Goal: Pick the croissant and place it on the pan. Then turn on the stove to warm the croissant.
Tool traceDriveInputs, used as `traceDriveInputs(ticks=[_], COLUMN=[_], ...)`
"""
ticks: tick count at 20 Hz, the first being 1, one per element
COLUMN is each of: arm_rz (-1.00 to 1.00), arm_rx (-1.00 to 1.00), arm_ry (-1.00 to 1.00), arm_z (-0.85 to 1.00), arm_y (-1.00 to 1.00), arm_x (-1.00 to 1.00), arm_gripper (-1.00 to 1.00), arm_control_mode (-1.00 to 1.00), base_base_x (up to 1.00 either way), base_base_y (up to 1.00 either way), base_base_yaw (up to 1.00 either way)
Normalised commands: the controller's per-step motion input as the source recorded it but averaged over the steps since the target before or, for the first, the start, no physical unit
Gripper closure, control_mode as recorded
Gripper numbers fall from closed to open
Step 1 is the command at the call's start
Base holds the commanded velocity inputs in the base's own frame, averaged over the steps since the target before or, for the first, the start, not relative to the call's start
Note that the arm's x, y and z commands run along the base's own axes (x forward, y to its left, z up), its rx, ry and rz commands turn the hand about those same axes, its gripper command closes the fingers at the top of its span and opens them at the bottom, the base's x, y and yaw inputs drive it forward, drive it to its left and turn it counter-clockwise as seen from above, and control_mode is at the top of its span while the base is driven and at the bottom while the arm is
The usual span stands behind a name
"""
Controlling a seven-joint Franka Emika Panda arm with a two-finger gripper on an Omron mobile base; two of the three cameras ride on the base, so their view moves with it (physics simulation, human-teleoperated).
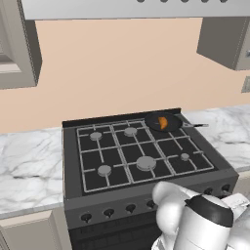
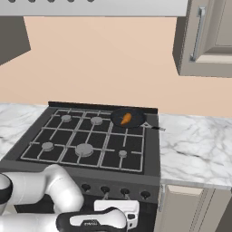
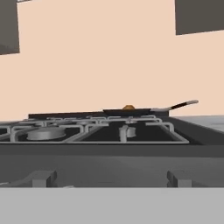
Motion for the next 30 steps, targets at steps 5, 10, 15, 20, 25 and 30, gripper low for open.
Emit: traceDriveInputs(ticks=[5, 10, 15, 20, 25, 30], arm_rz=[0.00, 0.00, 0.00, 0.00, 0.00, 0.00], arm_rx=[0.00, 0.00, 0.00, 0.00, 0.00, 0.00], arm_ry=[0.00, 0.00, 0.00, 0.00, 0.00, 0.00], arm_z=[-0.20, -0.14, -0.17, -0.25, -0.27, -0.19], arm_y=[-0.02, -0.10, -0.21, -0.15, -0.04, -0.08], arm_x=[0.11, 0.15, 0.13, 0.08, 0.01, 0.10], arm_gripper=[-1.00, -1.00, -1.00, -1.00, -1.00, -1.00], arm_control_mode=[-1.00, -1.00, -1.00, -1.00, -1.00, -1.00], base_base_x=[0.00, 0.00, 0.00, 0.00, 0.00, 0.00], base_base_y=[0.00, 0.00, 0.00, 0.00, 0.00, 0.00], base_base_yaw=[0.00, 0.00, 0.00, 0.00, 0.00, 0.00])
